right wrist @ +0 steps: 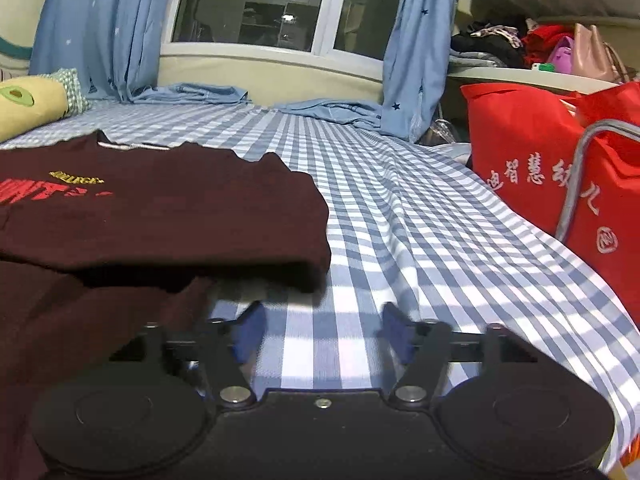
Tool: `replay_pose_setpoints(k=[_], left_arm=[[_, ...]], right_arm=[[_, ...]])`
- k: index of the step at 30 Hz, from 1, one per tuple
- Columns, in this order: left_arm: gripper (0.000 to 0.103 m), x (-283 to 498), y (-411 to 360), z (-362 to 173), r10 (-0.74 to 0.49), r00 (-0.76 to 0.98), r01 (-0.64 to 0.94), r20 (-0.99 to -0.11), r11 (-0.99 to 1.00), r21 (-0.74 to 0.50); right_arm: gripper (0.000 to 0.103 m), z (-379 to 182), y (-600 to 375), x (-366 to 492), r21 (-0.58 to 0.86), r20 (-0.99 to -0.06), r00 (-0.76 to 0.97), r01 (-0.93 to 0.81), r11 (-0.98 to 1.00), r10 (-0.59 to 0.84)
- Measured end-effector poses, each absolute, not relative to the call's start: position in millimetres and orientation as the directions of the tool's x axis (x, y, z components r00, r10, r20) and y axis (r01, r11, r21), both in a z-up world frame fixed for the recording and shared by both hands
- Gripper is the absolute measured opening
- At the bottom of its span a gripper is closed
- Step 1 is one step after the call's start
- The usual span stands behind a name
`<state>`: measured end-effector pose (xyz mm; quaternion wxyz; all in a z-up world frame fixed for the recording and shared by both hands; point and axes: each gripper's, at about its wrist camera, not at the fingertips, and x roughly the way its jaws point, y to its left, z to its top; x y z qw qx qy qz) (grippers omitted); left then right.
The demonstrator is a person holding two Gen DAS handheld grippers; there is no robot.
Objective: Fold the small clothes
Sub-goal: 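Grasp the other sleeve lying on the yellow pillow with the left tool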
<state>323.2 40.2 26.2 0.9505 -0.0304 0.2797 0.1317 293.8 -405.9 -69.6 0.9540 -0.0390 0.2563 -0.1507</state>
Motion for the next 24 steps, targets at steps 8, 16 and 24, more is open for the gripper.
replay_pose_setpoints(k=[8, 16, 24], left_arm=[[0.102, 328.2, 177.5, 39.3, 0.561, 0.739, -0.607, -0.372, 0.795, -0.006], [0.102, 362.5, 274.4, 28.0, 0.473, 0.798, -0.584, -0.372, 0.759, -0.288], [0.100, 402.0, 305.9, 16.4, 0.469, 0.778, -0.597, -0.418, 0.760, -0.257]], right_arm=[[0.102, -49.3, -381.9, 253.3, 0.004, -0.390, 0.890, 0.257, 0.966, -0.235], [0.102, -44.3, -330.8, 248.6, -0.025, -0.355, 0.909, 0.222, 0.975, -0.216], [0.102, -39.6, -300.8, 242.5, -0.115, -0.298, 0.933, 0.174, 0.978, -0.201]])
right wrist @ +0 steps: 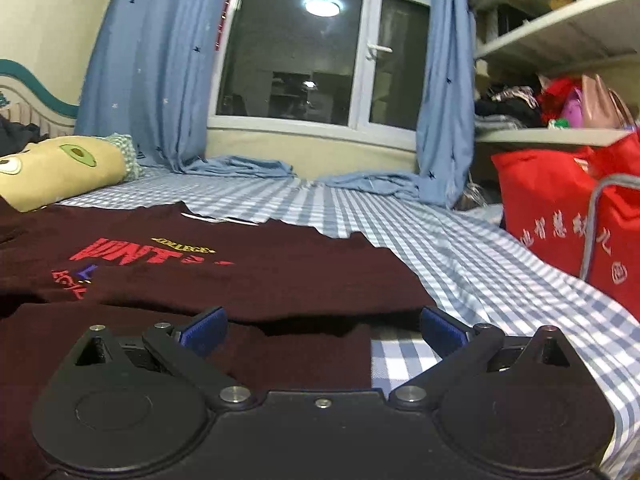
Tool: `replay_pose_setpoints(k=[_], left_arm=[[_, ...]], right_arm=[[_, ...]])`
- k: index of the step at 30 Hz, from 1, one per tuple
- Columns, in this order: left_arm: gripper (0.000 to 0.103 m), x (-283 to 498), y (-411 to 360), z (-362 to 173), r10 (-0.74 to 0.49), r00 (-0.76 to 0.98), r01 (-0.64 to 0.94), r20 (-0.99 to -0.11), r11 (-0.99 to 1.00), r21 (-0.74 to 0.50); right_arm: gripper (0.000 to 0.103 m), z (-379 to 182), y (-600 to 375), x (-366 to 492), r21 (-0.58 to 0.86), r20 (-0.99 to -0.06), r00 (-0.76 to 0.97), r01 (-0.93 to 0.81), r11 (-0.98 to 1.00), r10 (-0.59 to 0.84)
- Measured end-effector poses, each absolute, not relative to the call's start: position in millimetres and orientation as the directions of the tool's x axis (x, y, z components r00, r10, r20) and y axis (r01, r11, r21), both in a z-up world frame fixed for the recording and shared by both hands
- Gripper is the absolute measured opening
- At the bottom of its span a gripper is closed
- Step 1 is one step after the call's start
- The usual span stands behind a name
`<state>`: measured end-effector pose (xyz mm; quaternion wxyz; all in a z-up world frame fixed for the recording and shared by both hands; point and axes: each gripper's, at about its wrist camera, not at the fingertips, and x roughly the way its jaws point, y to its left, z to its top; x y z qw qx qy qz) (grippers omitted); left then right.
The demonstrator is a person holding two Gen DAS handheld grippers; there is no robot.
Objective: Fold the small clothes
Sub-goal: 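Grasp the other sleeve lying on the yellow pillow with the left tool, then fold the held sleeve across the chest with the left tool and release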
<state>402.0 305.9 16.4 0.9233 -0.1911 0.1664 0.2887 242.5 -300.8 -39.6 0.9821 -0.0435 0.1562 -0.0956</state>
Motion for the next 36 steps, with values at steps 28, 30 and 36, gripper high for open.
replay_pose_setpoints(k=[28, 30, 36], left_arm=[[0.014, 418.8, 183.7, 104.4, 0.310, 0.945, -0.319, -0.106, 0.944, -0.079], [0.014, 419.9, 151.3, 114.7, 0.234, 0.969, -0.237, -0.081, 0.971, -0.030], [0.013, 416.3, 56.4, 116.5, 0.017, 0.997, -0.014, -0.081, 0.999, 0.043]], right_arm=[[0.102, -28.3, -291.3, 238.0, -0.194, -0.226, 0.958, 0.133, 0.972, -0.177], [0.102, -27.5, -293.1, 236.7, -0.178, -0.224, 0.959, 0.138, 0.974, -0.176], [0.102, -27.0, -301.2, 230.1, -0.154, -0.223, 0.957, 0.153, 0.976, -0.185]])
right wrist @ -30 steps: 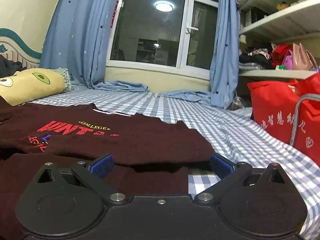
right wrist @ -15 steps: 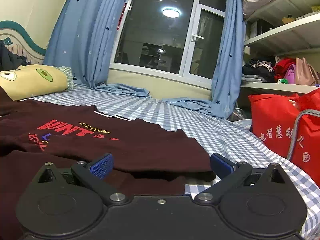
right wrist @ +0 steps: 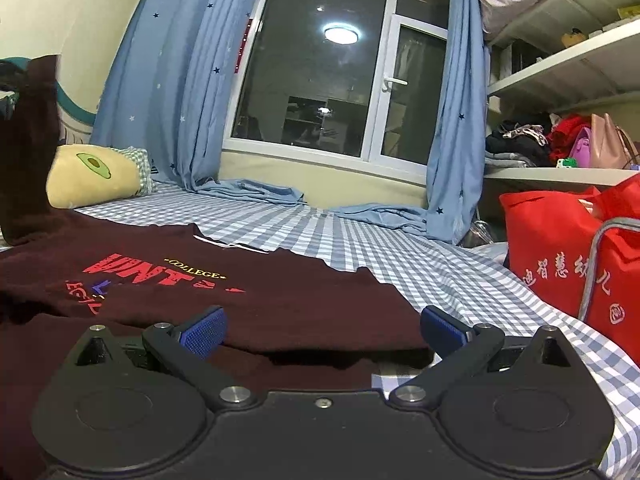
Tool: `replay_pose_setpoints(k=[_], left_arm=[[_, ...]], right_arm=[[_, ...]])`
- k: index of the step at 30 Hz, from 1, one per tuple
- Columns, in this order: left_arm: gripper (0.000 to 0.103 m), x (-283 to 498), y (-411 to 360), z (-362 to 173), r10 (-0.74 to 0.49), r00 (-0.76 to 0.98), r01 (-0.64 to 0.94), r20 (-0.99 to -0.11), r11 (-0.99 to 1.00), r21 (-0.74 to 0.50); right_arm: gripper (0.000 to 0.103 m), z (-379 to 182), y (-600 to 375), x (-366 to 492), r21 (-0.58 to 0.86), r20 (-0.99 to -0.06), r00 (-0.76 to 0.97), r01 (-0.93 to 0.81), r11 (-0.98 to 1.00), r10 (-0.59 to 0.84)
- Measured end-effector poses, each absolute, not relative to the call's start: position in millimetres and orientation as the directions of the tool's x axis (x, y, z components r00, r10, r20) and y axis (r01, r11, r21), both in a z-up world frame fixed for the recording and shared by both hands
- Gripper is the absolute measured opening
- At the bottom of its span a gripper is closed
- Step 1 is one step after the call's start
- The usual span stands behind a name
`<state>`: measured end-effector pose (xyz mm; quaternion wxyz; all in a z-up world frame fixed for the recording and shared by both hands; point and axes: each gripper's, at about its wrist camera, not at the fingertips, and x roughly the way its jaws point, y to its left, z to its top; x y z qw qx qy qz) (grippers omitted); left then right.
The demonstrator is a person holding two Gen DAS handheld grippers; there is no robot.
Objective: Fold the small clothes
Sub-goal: 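Fold the held sleeve across the chest with the left tool and release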
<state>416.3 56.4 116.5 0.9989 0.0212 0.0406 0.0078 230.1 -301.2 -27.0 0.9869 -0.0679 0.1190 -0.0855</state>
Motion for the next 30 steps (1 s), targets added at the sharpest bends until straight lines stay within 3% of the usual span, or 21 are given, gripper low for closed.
replay_pose_setpoints(k=[6, 12, 17, 20, 25, 26, 28, 29, 30], left_arm=[[0.013, 408.0, -23.4, 92.8, -0.182, 0.970, 0.194, -0.162, 0.979, 0.059], [0.012, 399.4, -68.9, 44.1, -0.326, 0.884, 0.339, -0.335, 0.940, -0.021], [0.013, 395.5, -80.9, 4.0, -0.344, 0.820, 0.360, -0.458, 0.931, -0.055], [0.013, 390.7, -77.9, -8.7, -0.371, 0.794, 0.376, -0.481, 0.922, -0.090], [0.016, 385.4, -75.2, -14.8, -0.383, 0.763, 0.425, -0.521, 0.904, -0.042], [0.020, 388.2, -80.3, -12.7, -0.387, 0.752, 0.437, -0.533, 0.899, -0.035], [0.048, 384.9, -78.6, -10.8, -0.424, 0.721, 0.476, -0.549, 0.878, -0.052], [0.072, 382.3, -76.0, -9.2, -0.450, 0.703, 0.493, -0.550, 0.866, -0.079], [0.084, 377.5, -69.4, -7.1, -0.478, 0.692, 0.503, -0.541, 0.857, -0.113]], right_arm=[[0.102, -27.0, -313.8, 224.4, -0.147, -0.225, 0.953, 0.174, 0.974, -0.204], [0.103, -31.1, -326.1, 223.5, -0.111, -0.245, 0.945, 0.195, 0.975, -0.217], [0.103, -36.5, -327.7, 229.3, -0.109, -0.266, 0.942, 0.182, 0.977, -0.205], [0.102, -40.0, -325.2, 233.1, -0.102, -0.280, 0.941, 0.169, 0.980, -0.191], [0.102, -45.2, -317.5, 238.8, -0.088, -0.300, 0.941, 0.138, 0.986, -0.159], [0.102, -45.7, -315.6, 239.9, -0.086, -0.303, 0.941, 0.132, 0.987, -0.152], [0.102, -47.2, -311.5, 242.7, -0.084, -0.313, 0.940, 0.118, 0.989, -0.139], [0.102, -47.8, -309.5, 245.0, -0.084, -0.321, 0.938, 0.111, 0.990, -0.132], [0.102, -48.7, -307.7, 247.3, -0.084, -0.329, 0.936, 0.103, 0.991, -0.125]])
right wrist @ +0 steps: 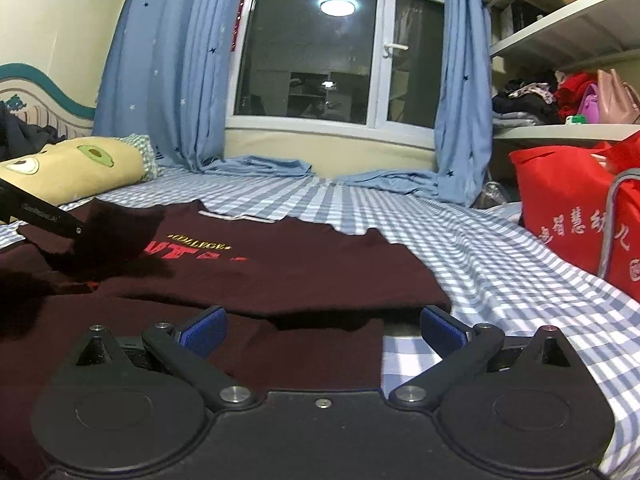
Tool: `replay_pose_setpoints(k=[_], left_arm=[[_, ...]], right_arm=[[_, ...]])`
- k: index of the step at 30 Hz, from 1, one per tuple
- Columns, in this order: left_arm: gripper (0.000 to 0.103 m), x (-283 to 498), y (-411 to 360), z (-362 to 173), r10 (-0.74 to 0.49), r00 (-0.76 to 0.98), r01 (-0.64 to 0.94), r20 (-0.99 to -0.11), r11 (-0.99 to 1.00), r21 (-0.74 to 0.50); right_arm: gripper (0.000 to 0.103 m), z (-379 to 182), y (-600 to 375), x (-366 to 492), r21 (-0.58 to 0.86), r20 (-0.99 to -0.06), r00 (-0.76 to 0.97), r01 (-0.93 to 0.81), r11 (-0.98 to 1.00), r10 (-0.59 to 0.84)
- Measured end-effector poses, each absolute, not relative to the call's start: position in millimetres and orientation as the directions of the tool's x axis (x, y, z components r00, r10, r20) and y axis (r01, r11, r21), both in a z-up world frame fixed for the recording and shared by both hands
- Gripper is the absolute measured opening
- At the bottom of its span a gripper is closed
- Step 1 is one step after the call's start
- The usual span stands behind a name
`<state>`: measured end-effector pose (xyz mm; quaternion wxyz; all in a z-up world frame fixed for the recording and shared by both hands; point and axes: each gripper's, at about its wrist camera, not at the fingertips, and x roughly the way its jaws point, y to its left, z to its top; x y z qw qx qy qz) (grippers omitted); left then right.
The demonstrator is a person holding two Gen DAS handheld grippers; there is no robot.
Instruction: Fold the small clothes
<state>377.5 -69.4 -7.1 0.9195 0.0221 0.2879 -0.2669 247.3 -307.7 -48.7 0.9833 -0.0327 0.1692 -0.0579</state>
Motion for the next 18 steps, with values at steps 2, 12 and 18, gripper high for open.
replay_pose_setpoints(k=[2, 12, 18], left_arm=[[0.087, 371.0, -60.0, -2.3, -0.502, 0.685, 0.511, -0.528, 0.848, -0.143], [0.099, 402.0, 49.6, 3.6, -0.147, 0.777, 0.021, -0.611, 0.978, -0.209], [0.098, 451.3, 123.0, -10.4, -0.037, 0.784, -0.191, -0.619, 0.935, -0.298]], right_arm=[[0.102, -50.1, -303.3, 252.0, -0.084, -0.342, 0.934, 0.082, 0.993, -0.106], [0.103, -38.1, -267.2, 303.2, -0.074, -0.426, 0.904, -0.076, 0.994, 0.037], [0.103, -32.4, -237.0, 344.4, -0.030, -0.473, 0.873, -0.150, 0.988, 0.118]])
